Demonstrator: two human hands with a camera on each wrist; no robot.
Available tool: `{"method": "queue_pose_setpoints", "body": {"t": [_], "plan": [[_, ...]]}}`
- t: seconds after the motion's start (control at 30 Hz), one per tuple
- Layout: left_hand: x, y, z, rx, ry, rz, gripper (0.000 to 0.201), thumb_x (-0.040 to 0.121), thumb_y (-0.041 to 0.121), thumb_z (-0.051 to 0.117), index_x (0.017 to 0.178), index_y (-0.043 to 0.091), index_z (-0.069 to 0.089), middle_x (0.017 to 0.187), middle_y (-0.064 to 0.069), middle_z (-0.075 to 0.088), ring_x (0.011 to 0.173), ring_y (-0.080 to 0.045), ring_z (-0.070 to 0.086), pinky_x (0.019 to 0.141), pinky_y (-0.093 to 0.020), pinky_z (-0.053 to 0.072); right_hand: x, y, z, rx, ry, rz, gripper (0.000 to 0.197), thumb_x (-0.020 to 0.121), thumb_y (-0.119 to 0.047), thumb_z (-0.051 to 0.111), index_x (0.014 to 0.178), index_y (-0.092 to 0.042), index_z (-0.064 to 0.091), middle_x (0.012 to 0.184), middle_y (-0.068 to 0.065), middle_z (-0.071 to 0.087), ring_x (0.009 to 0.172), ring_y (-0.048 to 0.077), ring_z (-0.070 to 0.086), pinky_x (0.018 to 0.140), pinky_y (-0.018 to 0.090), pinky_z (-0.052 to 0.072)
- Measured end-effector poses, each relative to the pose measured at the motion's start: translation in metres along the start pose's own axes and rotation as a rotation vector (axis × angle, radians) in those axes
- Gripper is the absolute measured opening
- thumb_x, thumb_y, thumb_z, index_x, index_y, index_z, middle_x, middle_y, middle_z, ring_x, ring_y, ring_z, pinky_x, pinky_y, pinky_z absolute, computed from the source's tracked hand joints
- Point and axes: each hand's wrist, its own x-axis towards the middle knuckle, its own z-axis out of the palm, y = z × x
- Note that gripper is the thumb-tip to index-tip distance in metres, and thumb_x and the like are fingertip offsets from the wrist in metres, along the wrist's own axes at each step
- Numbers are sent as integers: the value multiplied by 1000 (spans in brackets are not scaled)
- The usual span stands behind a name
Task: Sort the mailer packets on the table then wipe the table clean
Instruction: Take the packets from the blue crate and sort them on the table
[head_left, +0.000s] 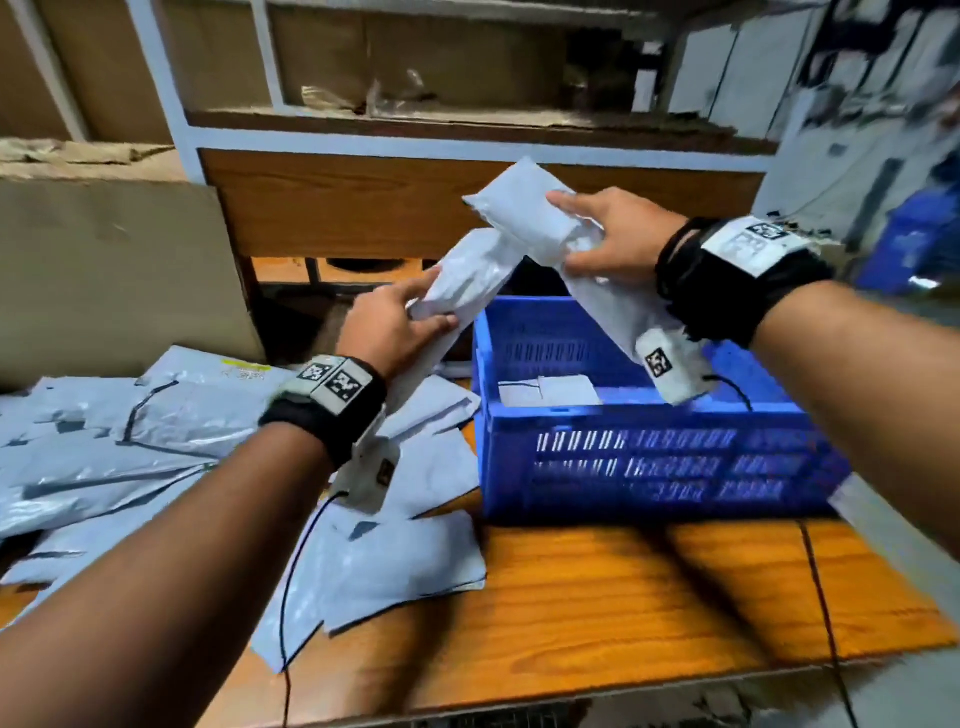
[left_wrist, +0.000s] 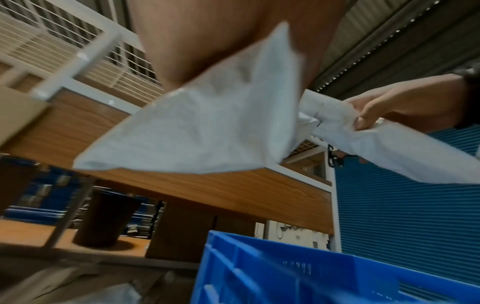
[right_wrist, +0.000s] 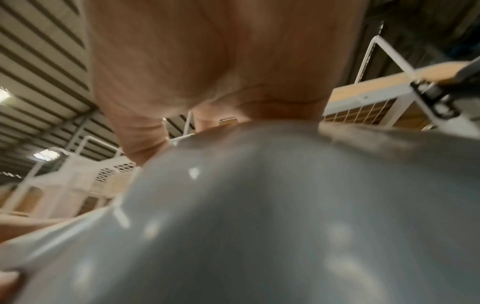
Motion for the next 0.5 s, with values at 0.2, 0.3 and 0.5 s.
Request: {"method": "queue_pose_setpoints", "body": {"t": [0.2,0.3,0.5], "plan": [[60,68,53,40,-112,-16,54,76,44,73,126,25,64,121,0,67,111,-18,63,96,-30,49,9,83,-30,-122,-78,183,88,74,-36,75,149,-36,29,139,14,44,119,32,51,93,33,44],[82,100,94,135,-193,-22,52,78,45,69,125,26,62,121,-2,66,108,-24,63,93,-29,49,4,133,-29,-145,-84,209,86,75,-42,77,148,-33,33,148,8,41,131,30,44,100,31,36],[123,146,188,222,-327,-78,47,67,45,68,112,29,67,102,0,70,86,-23,66,72,-26,50,18,225,-13,-125,-154,217,84,72,-51,78,144,-33,40,150,-2,40,135,24,40,107,30,32]]}}
